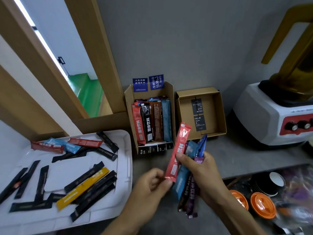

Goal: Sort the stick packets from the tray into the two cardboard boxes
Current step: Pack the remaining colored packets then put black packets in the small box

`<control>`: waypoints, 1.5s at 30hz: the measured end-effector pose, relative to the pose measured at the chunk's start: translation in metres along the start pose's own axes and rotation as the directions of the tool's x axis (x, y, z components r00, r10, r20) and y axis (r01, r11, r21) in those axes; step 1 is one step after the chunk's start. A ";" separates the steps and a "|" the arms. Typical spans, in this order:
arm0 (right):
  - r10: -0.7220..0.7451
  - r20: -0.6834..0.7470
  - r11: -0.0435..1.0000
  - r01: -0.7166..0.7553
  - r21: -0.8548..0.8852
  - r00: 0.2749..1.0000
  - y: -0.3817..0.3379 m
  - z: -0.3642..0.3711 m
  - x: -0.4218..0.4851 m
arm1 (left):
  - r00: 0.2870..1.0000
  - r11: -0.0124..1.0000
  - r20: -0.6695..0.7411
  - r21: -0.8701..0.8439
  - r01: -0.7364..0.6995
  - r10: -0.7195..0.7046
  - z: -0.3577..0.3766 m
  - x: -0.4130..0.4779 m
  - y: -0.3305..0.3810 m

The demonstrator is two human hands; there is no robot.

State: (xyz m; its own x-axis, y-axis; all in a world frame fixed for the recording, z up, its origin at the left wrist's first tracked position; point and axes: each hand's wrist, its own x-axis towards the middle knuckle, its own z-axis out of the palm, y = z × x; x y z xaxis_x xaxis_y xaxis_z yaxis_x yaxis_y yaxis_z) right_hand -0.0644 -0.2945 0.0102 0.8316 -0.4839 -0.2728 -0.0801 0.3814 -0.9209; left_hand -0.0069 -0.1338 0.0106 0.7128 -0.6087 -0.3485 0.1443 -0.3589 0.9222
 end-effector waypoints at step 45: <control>-0.023 -0.057 0.999 0.020 -0.048 0.998 -0.001 -0.033 -0.015 | 0.695 -0.174 0.231 0.973 -0.152 0.681 -0.044 0.135 0.048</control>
State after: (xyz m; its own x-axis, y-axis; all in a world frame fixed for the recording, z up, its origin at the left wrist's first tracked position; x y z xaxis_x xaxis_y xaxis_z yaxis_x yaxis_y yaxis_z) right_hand -0.0951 -0.3136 0.0058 0.8002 -0.5368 -0.2673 -0.0898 0.3335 -0.9385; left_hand 0.1265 -0.2020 0.0152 0.4355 -0.8306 0.3469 -0.8015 -0.5333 -0.2706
